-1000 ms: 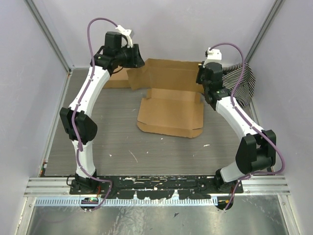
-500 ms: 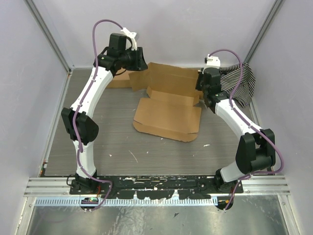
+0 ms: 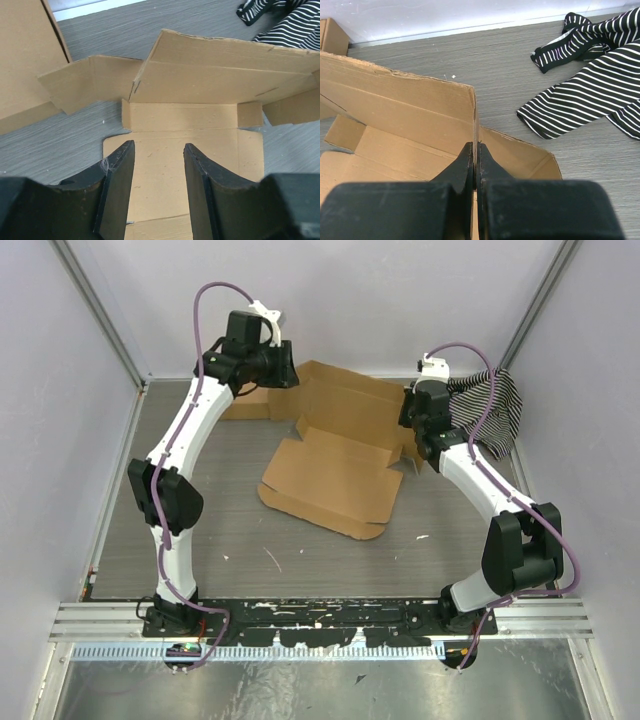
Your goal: Fold the paper box
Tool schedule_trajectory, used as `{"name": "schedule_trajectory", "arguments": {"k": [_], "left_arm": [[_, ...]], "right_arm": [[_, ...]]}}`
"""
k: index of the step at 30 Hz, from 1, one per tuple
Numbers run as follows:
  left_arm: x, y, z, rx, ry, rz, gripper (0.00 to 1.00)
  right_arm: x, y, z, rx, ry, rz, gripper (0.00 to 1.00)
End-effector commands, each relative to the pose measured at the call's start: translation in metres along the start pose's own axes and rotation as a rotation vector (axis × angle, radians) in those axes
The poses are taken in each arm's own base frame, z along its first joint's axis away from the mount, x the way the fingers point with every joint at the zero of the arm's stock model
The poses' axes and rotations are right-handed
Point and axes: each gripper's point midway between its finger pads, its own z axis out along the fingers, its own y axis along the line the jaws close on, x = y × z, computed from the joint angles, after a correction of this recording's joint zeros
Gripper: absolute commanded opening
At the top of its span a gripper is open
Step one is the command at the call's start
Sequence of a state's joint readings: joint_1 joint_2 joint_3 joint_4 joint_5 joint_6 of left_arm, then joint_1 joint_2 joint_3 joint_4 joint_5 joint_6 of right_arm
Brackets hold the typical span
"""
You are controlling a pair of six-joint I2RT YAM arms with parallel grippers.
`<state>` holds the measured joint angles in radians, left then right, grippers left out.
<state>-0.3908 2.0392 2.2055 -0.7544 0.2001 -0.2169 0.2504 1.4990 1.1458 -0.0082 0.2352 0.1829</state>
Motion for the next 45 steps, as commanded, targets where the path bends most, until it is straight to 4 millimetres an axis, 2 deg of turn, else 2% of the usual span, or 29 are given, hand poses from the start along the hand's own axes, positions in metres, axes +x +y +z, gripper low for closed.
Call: {"name": "schedule_trajectory", "arguments": {"k": [1, 4, 8, 19, 34, 39, 45], "left_arm": [[-0.019, 0.008, -0.001, -0.060, -0.064, 0.022, 0.52], [-0.032, 0.005, -0.002, -0.054, -0.109, 0.029, 0.52], [-0.039, -0.001, 0.003, -0.022, -0.125, 0.024, 0.52], [-0.028, 0.004, 0.025, -0.022, -0.091, 0.024, 0.52], [-0.023, 0.010, 0.037, -0.034, -0.082, 0.038, 0.50], [-0.019, 0.010, 0.040, -0.026, -0.071, 0.037, 0.45], [-0.004, 0.014, 0.048, -0.028, -0.028, 0.029, 0.33]], "right_arm": [[-0.024, 0.014, -0.012, -0.064, -0.076, 0.016, 0.01], [-0.019, 0.014, -0.014, -0.074, -0.075, 0.008, 0.01], [-0.009, 0.015, -0.014, -0.080, -0.059, -0.003, 0.01], [-0.001, 0.021, -0.018, -0.111, -0.046, -0.012, 0.01], [0.010, 0.025, -0.024, -0.138, -0.007, -0.042, 0.01], [0.009, 0.026, -0.024, -0.144, -0.005, -0.043, 0.01], [0.007, 0.029, -0.023, -0.153, 0.005, -0.043, 0.02]]}}
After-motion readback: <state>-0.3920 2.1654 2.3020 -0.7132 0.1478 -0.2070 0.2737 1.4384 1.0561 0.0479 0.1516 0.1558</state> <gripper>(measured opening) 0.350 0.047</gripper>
